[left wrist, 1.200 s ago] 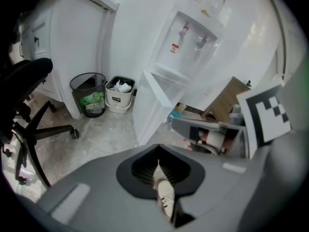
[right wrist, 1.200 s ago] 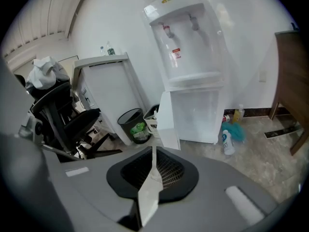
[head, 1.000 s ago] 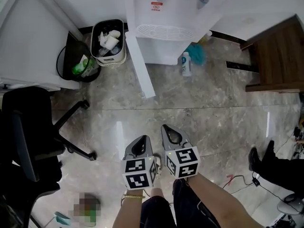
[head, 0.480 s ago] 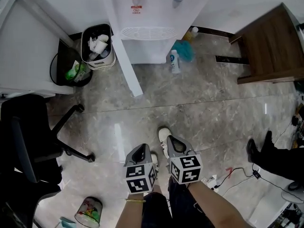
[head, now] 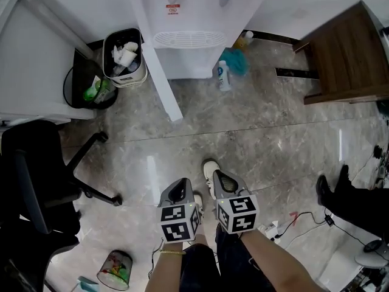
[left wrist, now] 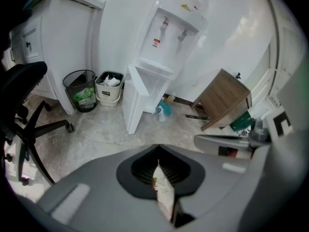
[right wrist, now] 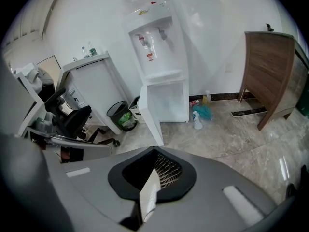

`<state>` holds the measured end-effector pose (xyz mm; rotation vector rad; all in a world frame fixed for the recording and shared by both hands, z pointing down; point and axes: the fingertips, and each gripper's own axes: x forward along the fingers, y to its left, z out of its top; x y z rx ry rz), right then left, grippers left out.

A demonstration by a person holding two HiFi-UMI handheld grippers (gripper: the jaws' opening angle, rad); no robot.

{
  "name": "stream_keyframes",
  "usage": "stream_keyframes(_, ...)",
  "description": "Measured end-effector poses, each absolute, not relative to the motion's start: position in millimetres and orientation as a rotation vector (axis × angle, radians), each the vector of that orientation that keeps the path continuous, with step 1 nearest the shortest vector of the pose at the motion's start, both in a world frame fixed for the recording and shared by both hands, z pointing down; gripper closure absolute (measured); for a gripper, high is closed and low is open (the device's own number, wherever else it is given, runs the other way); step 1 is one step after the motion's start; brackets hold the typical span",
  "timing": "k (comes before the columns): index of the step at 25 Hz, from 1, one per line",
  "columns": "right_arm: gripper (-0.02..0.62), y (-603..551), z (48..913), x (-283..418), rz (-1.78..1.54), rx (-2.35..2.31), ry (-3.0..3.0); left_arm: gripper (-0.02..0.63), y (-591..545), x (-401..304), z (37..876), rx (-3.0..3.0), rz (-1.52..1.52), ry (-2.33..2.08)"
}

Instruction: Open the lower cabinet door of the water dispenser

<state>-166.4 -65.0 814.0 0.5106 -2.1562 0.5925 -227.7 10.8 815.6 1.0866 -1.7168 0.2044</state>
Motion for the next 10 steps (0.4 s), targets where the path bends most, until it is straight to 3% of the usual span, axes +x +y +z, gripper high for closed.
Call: stream_keyframes(10,0.597,-67.3,814.7,-170.1,0.587,0.507,-2.151,0.6,0.5,-231.0,814.2,1.095,0.204,-1.716)
